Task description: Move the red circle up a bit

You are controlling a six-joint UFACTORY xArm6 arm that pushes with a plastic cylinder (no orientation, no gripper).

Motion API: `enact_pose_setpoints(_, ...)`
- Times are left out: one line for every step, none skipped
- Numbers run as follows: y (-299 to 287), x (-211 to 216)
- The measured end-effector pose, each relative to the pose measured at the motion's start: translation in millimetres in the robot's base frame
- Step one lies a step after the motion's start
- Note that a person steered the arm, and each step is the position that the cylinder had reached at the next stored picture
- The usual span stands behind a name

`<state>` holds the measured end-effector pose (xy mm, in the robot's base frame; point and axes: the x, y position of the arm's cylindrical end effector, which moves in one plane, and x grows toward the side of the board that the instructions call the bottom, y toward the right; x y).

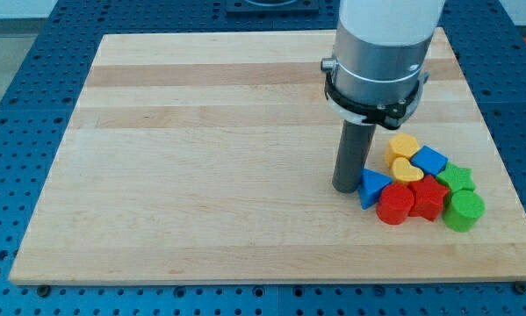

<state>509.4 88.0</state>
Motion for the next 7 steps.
enact_pose_setpoints(-5, 2)
enact_pose_setpoints(-5, 2)
enact_pose_setpoints(-7, 2)
enact_pose_setpoints(-17, 15)
enact_pose_setpoints(-20, 29)
enact_pose_setpoints(-21, 42)
enact_pose_setpoints(-3, 42)
